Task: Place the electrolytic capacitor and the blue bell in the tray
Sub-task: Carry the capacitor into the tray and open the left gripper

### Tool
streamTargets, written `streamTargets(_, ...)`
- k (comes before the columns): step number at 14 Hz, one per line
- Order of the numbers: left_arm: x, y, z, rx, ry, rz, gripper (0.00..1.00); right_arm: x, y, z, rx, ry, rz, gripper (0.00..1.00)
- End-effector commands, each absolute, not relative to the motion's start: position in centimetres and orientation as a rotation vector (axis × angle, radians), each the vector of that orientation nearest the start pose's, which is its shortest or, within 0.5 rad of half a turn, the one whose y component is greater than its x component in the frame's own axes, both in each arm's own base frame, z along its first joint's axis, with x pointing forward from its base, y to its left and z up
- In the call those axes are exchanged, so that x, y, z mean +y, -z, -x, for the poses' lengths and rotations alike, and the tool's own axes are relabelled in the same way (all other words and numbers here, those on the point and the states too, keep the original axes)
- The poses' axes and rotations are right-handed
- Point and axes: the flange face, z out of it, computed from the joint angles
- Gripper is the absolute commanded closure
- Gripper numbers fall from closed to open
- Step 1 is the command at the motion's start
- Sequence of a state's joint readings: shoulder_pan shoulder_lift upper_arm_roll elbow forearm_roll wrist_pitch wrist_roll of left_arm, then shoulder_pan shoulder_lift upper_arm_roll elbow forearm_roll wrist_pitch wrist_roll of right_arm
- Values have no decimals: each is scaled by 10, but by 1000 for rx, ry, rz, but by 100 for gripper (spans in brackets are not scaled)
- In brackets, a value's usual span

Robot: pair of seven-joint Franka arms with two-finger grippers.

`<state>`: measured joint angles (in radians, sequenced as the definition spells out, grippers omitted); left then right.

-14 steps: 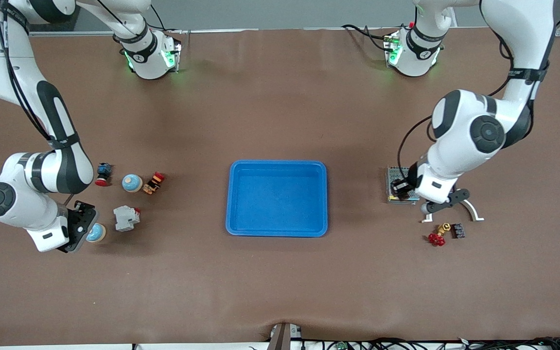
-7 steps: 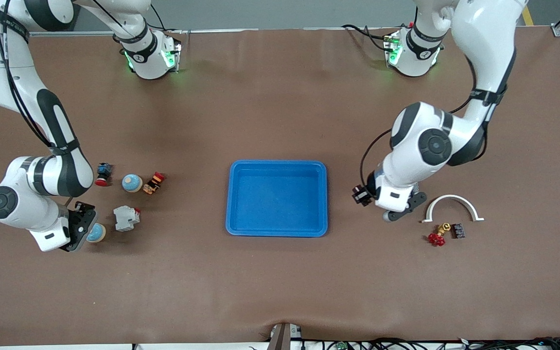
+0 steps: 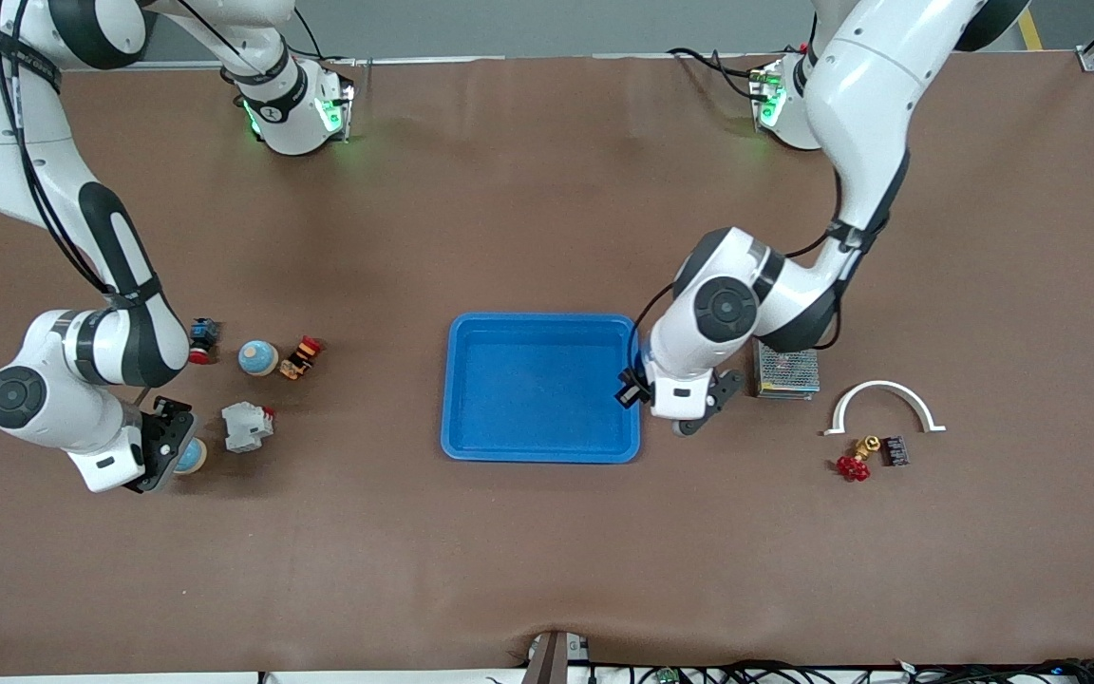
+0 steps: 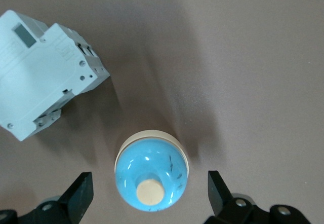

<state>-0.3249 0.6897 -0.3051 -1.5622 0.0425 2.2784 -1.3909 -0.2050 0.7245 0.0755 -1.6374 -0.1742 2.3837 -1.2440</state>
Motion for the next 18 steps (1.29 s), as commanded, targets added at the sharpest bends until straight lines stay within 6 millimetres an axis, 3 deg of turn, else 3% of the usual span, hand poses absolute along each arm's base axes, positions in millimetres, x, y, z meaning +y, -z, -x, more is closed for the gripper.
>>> streamTargets(1, -414, -249, -590, -1436, -131, 2912, 100, -101, -191, -683, -1851, -23, 2617, 0)
streamTargets(5, -440, -220, -567, -1504, -139, 2822, 100, -101, -174, -683, -1851, 0, 2620, 0)
streamTargets(9, -444, -194, -557, -1580, -174, 2737, 98, -99, -172, -683, -1854, 3, 2616, 0)
streamTargets(10, -444, -193, -556, -1578, -175, 2736, 80, -99, -171, -683, -1854, 5, 2617, 0)
streamTargets(11, -443, -193, -557, -1579, -173, 2735, 50, -99, -169, -683, -1854, 4, 2616, 0)
streamTargets(12, -444, -194, -557, -1577, -171, 2738, 1, -99, -169, -683, -1854, 4, 2616, 0)
streamTargets(14, -440, -202, -563, -1584, -157, 2747, 0, -99, -169, -683, -1854, 4, 2616, 0)
streamTargets(15, -437, -210, -566, -1591, -146, 2746, 0, -99, -169, -683, -1854, 4, 2616, 5)
streamTargets(18, -414, -240, -589, -1663, -65, 2734, 0, -98, -168, -683, -1852, 3, 2614, 33)
